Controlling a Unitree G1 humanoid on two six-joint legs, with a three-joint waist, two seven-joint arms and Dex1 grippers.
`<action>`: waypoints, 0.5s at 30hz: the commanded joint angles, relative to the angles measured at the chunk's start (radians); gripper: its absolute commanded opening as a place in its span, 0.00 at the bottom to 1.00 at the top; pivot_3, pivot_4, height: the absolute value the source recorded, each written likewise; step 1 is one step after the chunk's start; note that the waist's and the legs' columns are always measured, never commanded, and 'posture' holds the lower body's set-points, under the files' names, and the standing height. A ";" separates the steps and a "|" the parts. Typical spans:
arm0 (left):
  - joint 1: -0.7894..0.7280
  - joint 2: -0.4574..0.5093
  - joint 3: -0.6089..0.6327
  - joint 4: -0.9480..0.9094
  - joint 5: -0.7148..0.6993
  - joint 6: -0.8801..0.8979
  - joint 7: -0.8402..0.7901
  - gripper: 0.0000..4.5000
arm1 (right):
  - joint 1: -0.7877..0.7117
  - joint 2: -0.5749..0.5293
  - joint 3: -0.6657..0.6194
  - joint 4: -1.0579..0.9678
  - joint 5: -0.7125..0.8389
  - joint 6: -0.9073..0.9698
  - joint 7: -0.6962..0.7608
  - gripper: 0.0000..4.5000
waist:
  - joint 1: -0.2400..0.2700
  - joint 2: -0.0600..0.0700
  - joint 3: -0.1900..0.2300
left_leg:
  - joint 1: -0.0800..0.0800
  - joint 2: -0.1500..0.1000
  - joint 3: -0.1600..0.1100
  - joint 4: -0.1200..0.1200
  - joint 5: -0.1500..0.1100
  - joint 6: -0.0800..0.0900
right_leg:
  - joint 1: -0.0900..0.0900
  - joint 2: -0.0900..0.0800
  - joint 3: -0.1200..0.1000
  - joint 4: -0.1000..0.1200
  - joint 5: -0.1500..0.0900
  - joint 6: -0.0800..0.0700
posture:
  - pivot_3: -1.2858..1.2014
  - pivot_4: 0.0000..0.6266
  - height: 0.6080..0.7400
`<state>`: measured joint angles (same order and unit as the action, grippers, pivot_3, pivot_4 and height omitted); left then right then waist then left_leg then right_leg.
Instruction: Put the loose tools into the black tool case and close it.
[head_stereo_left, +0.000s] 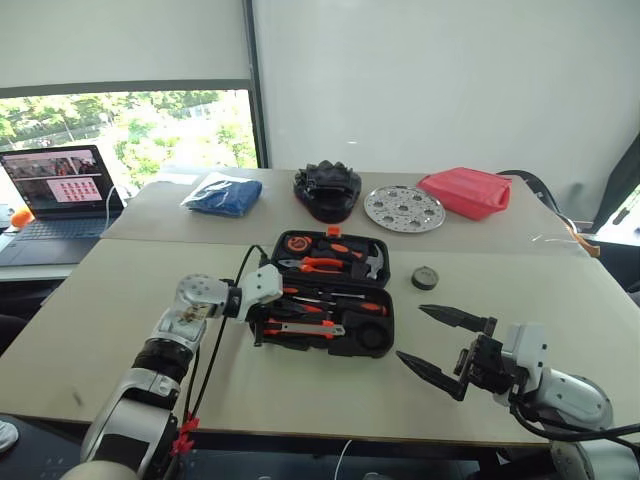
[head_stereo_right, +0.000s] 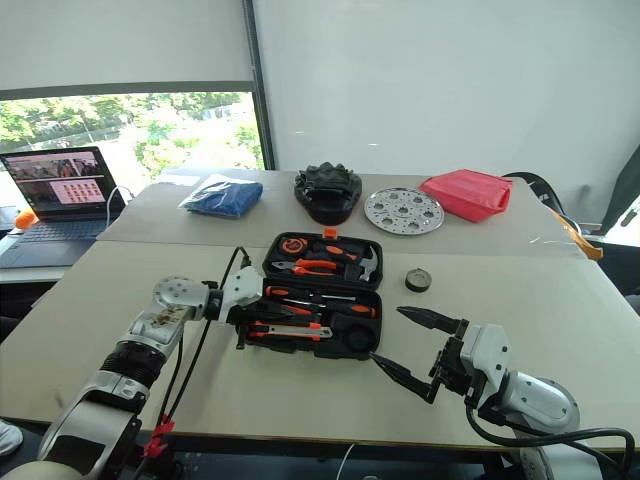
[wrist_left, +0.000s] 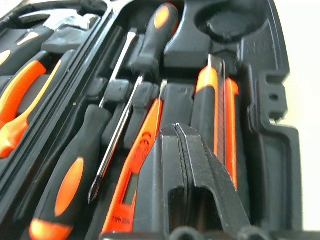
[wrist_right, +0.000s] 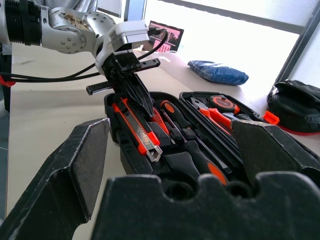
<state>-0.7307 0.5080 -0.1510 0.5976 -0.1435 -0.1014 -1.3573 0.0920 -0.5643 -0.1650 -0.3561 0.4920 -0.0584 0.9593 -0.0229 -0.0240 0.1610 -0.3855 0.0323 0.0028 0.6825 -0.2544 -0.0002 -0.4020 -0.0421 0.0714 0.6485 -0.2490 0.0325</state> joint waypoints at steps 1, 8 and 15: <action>0.002 0.044 0.057 -0.088 -0.094 0.045 -0.079 0.01 | -0.005 0.001 -0.010 -0.016 0.007 -0.029 0.002 1.00 | 0.001 0.000 0.000 | -0.003 0.000 0.000 0.000 0.000 0.000 | -0.003 0.000 0.000 0.000 0.001 -0.001 | 0.52 0.24 1.00; 0.053 0.088 -0.002 -0.177 -0.045 0.078 -0.096 0.01 | 0.004 -0.004 -0.016 -0.026 0.016 -0.024 0.007 1.00 | 0.010 0.000 0.000 | -0.004 -0.001 0.000 0.000 -0.001 0.001 | -0.003 -0.001 0.000 -0.002 0.000 0.000 | 0.52 0.24 1.00; 0.040 0.073 -0.063 -0.084 0.092 0.037 0.022 0.01 | -0.003 -0.007 -0.014 -0.026 0.015 -0.018 0.005 1.00 | 0.012 0.000 0.000 | -0.002 -0.001 0.000 0.000 0.000 0.001 | -0.002 -0.001 0.000 -0.001 0.000 0.000 | 0.52 0.24 1.00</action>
<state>-0.6735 0.5844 -0.2008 0.4767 -0.1047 -0.0647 -1.3973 0.0948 -0.5641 -0.1655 -0.3540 0.4925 -0.0588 0.9611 -0.0110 -0.0241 0.1614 -0.3873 0.0316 0.0025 0.6822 -0.2548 0.0005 -0.4030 -0.0427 0.0711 0.6475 -0.2487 0.0322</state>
